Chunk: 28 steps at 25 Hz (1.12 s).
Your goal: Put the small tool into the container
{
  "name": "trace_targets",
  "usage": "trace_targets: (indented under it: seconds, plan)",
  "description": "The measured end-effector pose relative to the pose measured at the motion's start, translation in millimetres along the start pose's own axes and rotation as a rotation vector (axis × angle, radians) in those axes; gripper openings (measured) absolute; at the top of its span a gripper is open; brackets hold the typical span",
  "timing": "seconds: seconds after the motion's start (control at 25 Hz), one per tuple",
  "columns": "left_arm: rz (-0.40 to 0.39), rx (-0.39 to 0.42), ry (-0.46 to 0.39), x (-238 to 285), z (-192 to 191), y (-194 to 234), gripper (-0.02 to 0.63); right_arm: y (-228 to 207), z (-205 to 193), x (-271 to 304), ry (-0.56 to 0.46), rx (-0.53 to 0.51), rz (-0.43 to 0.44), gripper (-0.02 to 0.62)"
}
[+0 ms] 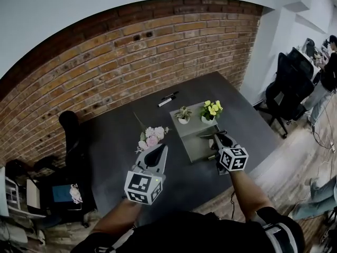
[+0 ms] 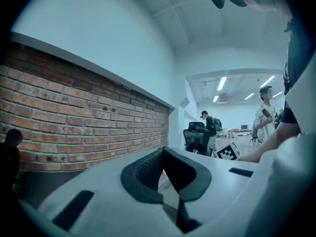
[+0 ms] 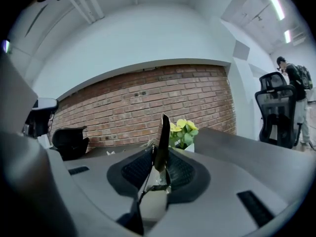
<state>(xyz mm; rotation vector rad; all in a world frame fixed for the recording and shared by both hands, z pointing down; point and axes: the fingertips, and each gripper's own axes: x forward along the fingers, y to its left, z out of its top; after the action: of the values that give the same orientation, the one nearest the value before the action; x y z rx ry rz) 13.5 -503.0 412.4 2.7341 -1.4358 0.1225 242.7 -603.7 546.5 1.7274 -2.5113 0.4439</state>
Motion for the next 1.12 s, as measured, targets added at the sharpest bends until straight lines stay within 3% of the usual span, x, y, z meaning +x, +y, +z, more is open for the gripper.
trace_targets:
  seconds: [0.52, 1.12]
  plan:
    - [0.047, 0.004, 0.025, -3, -4, 9, 0.009, -5, -37, 35, 0.121, -0.072, 0.006, 0.086]
    - [0.040, 0.023, 0.034, -3, -3, 2, 0.009, -8, -59, 47, 0.198, -0.096, -0.001, 0.089]
